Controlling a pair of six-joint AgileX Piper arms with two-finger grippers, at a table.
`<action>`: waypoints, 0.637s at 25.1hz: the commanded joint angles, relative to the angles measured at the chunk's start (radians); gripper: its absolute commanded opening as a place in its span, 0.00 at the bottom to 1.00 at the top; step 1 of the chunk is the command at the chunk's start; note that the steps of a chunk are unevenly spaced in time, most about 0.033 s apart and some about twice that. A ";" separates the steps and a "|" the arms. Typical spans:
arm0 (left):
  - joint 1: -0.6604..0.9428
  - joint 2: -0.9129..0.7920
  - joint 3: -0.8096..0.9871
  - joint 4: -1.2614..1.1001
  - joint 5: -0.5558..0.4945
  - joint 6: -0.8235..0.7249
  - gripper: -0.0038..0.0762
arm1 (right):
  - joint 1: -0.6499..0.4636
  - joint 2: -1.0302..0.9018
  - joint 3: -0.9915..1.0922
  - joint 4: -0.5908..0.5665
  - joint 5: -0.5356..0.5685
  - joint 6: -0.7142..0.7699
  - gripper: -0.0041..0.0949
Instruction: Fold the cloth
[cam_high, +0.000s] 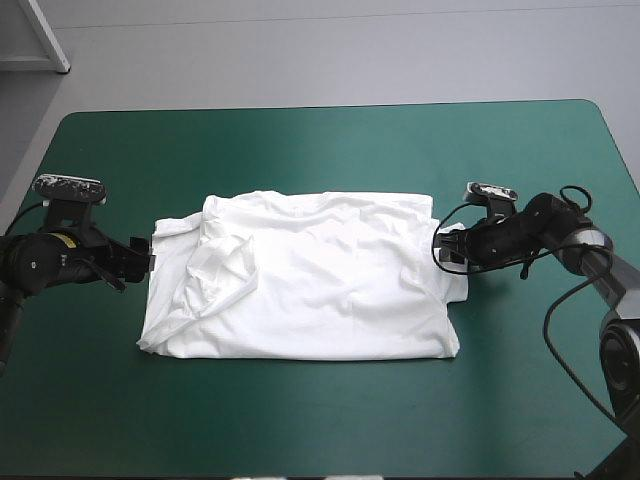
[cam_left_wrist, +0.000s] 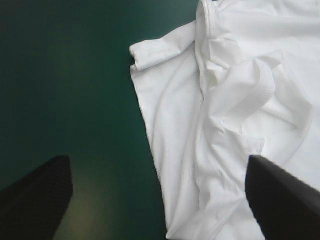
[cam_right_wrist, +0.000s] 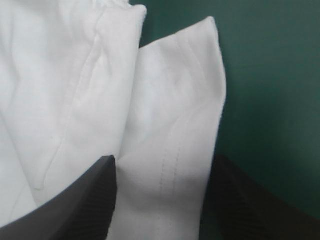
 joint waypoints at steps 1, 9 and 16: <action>-0.002 -0.020 -0.034 0.013 -0.024 -0.011 0.90 | -0.003 -0.018 -0.018 0.047 0.004 -0.021 0.41; -0.002 -0.020 -0.034 0.041 -0.033 -0.038 0.90 | -0.003 -0.033 -0.018 0.036 0.004 -0.021 0.03; -0.002 -0.020 -0.034 0.041 -0.028 -0.048 0.89 | -0.003 -0.151 -0.019 -0.100 -0.028 0.103 0.03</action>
